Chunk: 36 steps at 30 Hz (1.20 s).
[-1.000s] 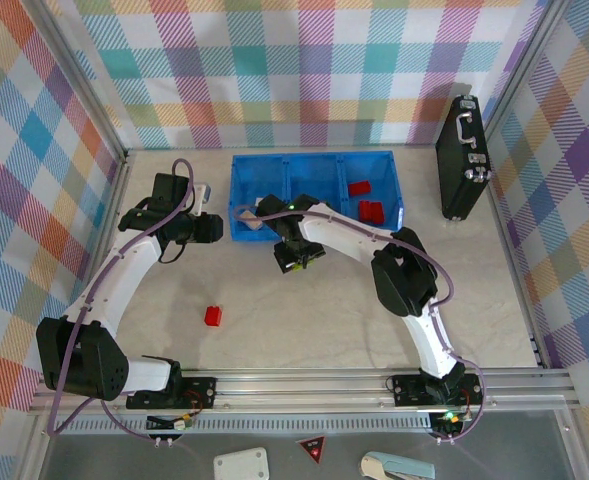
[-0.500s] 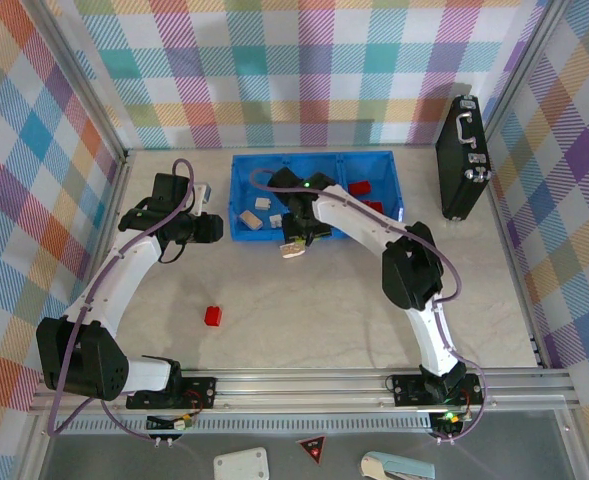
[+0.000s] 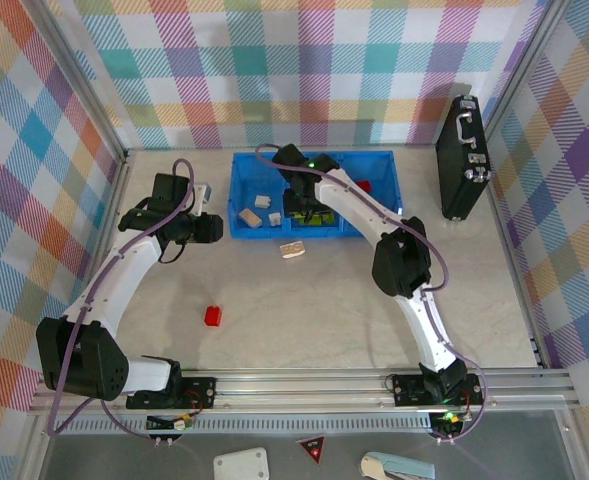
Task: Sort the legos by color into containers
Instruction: Place the lego in the container.
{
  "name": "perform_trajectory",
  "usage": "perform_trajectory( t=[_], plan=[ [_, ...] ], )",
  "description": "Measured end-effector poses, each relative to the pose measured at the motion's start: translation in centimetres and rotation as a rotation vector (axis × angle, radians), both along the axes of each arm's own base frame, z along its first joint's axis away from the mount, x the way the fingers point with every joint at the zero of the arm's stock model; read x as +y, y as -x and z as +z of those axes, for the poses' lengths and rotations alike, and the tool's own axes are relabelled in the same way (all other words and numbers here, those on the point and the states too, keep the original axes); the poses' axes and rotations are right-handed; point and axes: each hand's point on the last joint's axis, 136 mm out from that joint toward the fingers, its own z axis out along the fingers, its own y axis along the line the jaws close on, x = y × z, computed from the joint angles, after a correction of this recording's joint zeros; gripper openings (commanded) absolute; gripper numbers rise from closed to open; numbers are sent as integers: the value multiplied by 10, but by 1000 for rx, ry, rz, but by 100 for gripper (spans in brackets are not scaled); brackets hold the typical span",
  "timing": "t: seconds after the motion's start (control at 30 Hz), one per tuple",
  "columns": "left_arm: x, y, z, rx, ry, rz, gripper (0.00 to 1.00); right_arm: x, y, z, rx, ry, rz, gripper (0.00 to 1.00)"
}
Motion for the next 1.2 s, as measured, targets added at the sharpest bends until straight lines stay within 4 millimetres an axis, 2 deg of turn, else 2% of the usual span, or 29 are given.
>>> perform_trajectory(
  t=[0.17,0.5,0.67,0.87,1.2],
  plan=[
    [0,0,0,0,0,0,46,-7,-20,-5,-12,-12,-27,67],
    [0,0,-2,5,-1,0,46,-18,-41,-32,3,-14,-51,67],
    [0,-1,-4,12,-2,0,46,-16,-47,-43,3,-23,-48,67],
    [0,-1,-8,26,-5,0,46,-7,-60,-43,-44,-50,-25,69],
    [0,-2,-11,33,-6,0,45,-4,-84,-64,-89,-53,-4,72]
  ],
)
